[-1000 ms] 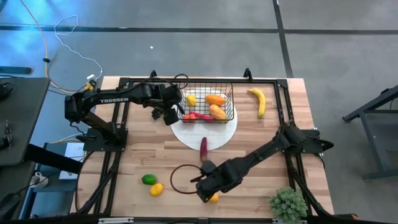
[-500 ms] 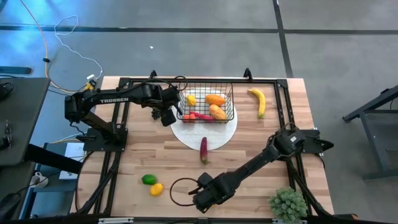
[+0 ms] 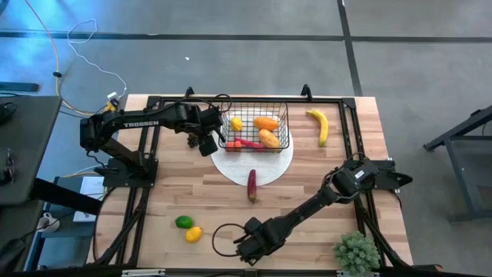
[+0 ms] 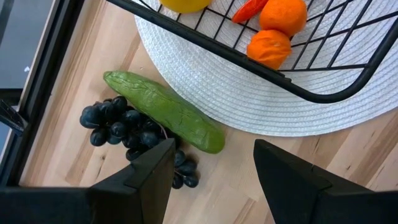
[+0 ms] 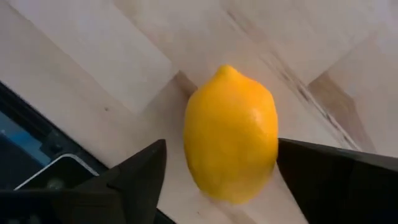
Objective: Build produce basket
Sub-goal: Put the right lemon into the wire basket
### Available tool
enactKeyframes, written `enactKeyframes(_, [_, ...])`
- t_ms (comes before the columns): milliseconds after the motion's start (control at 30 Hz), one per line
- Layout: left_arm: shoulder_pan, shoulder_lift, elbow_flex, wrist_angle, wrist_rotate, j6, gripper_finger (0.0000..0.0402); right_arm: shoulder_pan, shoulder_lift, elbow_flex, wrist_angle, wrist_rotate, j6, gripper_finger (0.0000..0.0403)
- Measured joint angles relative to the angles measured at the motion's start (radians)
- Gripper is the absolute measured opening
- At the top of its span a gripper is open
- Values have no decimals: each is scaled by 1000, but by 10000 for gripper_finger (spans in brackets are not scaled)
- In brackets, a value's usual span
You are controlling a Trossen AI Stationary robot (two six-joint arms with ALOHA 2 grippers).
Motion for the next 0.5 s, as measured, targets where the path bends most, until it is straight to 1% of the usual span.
enactKeyframes(100, [0, 0, 0, -6, -16, 0, 209, -6, -1, 0, 0, -16, -1, 234])
enactKeyframes(300, [22, -2, 0, -25, -32, 12, 209, -27, -2, 0, 0, -33, -55, 117])
enactKeyframes(500, [75, -34, 0, -28, -32, 61, 209, -77, -34, 0, -21, -7, -161, 113])
